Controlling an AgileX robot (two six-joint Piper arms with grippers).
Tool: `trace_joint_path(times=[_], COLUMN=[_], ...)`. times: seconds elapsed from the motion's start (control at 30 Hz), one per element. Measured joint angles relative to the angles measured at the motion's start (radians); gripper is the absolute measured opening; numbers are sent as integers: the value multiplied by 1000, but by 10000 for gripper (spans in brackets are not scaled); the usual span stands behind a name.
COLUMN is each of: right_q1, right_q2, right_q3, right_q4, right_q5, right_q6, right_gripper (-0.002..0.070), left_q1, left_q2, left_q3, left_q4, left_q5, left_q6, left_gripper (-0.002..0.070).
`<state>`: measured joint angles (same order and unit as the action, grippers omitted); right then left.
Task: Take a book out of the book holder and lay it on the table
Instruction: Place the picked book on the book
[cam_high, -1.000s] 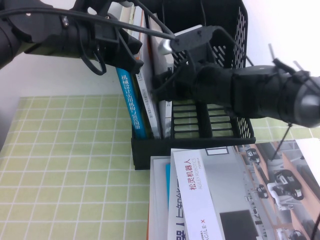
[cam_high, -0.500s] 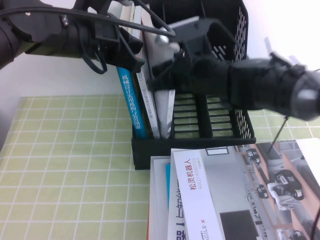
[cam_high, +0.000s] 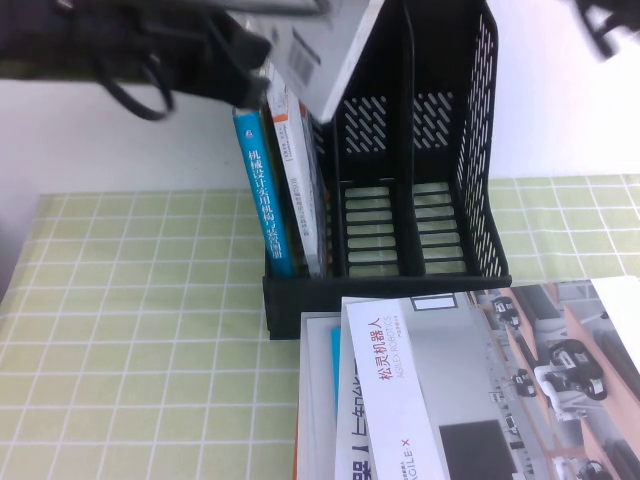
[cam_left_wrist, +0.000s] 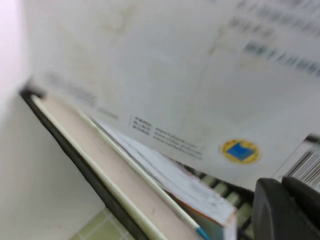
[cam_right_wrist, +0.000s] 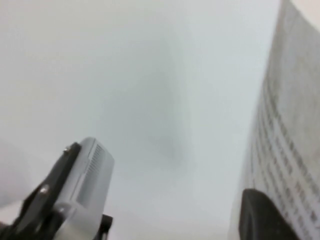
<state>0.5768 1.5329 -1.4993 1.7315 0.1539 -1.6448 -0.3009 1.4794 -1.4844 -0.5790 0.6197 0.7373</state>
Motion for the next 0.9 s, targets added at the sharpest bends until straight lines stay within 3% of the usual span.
trace_joint_path(times=[0.1, 0.2, 0.4, 0.53, 0.73, 0.9], right_q1=[0, 0, 2, 4, 21, 131], right_q2=[-63, -98, -115, -101, -97, -112], right_q3=[0, 0, 0, 4, -76, -164], right_q4=[-15, -151, -677, -1054, -1513, -1917], right_q5=[95, 263, 626, 786, 939, 957], right_q6=[2, 34, 311, 539, 825, 1002], right_gripper=[120, 120, 120, 120, 120, 120], left_q1=[26, 69, 172, 184, 184, 184], left_q2=[-84, -162, -305, -359, -397, -414], left_q3=[0, 0, 0, 0, 26, 141], left_q4=[0, 2, 21, 66, 136, 108], left_q5=[38, 78, 158, 232, 302, 291], left_q6=[-56, -99, -172, -232, -321, -349], left_gripper=[-3, -3, -3, -3, -3, -3])
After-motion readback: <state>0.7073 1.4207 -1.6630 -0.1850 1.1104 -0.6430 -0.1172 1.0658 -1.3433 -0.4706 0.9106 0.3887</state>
